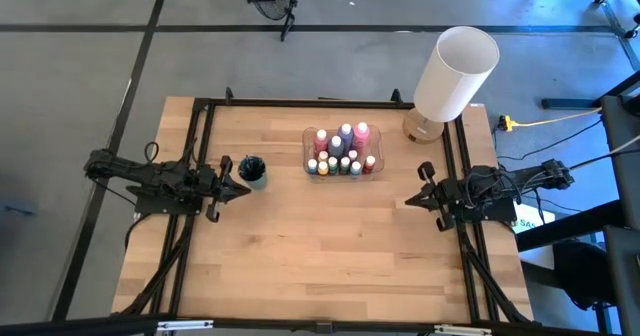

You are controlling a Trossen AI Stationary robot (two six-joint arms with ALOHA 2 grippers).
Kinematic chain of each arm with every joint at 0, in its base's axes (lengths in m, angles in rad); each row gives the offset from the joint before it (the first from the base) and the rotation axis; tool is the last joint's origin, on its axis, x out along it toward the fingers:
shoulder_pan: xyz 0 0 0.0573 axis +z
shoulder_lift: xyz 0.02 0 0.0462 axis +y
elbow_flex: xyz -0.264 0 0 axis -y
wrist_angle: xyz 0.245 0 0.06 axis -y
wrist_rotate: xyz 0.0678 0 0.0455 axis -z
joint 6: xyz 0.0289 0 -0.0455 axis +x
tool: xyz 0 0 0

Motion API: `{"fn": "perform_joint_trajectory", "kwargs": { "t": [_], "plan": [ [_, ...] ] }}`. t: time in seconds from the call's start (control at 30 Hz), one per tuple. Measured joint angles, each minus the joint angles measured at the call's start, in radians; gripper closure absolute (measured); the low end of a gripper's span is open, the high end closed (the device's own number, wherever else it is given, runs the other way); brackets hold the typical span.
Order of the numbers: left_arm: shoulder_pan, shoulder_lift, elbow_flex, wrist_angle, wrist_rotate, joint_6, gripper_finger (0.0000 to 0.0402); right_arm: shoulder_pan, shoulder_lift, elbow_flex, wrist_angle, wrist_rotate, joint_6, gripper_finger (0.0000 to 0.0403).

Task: Pick & Place Paint Supplies
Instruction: Return to Home Position

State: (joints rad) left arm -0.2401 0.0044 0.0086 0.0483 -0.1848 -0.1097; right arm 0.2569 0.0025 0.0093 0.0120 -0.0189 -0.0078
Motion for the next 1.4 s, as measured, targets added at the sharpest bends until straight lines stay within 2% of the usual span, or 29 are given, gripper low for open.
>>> {"fn": "perform_joint_trajectory", "kwargs": {
  "t": [1.4],
  "plan": [
    [0.000, 0.000, 0.000, 0.000, -0.001, 0.000, 0.0396, 0.000, 0.001, 0.000, 0.001, -0.003, 0.000, 0.0402]
  ]
}}
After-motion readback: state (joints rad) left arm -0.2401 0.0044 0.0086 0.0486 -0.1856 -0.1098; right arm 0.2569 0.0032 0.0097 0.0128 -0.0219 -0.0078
